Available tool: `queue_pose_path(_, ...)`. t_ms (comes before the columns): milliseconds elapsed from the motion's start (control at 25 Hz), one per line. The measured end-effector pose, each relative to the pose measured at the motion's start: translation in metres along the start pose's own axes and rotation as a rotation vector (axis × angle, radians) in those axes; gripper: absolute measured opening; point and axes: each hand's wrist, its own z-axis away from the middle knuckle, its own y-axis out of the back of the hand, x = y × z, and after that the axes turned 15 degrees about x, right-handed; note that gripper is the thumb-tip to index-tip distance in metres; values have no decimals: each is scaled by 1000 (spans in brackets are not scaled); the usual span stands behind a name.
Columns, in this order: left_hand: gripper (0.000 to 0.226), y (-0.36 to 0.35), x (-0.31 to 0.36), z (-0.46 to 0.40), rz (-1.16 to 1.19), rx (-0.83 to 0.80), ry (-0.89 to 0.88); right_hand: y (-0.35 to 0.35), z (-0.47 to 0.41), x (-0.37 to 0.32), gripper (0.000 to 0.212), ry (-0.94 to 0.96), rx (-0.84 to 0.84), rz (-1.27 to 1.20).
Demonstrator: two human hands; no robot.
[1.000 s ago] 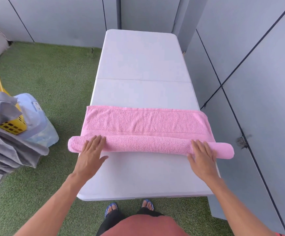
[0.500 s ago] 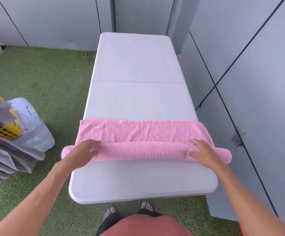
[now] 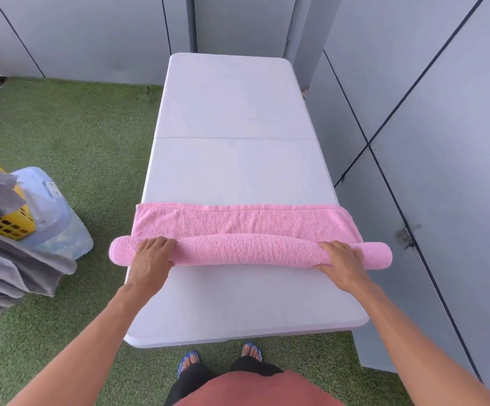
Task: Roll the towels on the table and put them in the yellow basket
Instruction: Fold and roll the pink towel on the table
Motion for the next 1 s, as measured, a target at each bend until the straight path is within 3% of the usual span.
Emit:
queue_pose_path(120,45,13,-5,7,39,-196,18,12,3,9,61,15,-272,-42)
queue_pose_path(200,49,23,-12,4,116,-363,51,19,0,18,65,-83,-360,-243)
queue_pose_path(280,50,28,-15,5,233,-255,100,19,1,21,56,-120,-142,-403)
queue_pose_path(360,47,26,-12,13,244,-13,68,11,7,18,47,-62,126,-349)
queue_pose_path(400,49,22,-8,20,220,42,28,5,11,17,49,-32,181,-285)
queue_pose_path(560,68,8,3,23,137,-4,-31,-9,18,12,70,17,76,-74)
queue_pose_path(720,52,13,7,6,99,-36,16,-3,4,10,59,38,38,-41)
queue_pose_path(880,53,24,-9,1,152,-416,41,8,-6,32,68,6,-339,-187)
queue_pose_path(920,55,23,-14,-1,209,-422,57,9,-7,35,65,-41,-347,-277)
queue_pose_path(1000,49,20,-22,1,318,-186,63,7,-7,35,54,-92,-114,-362)
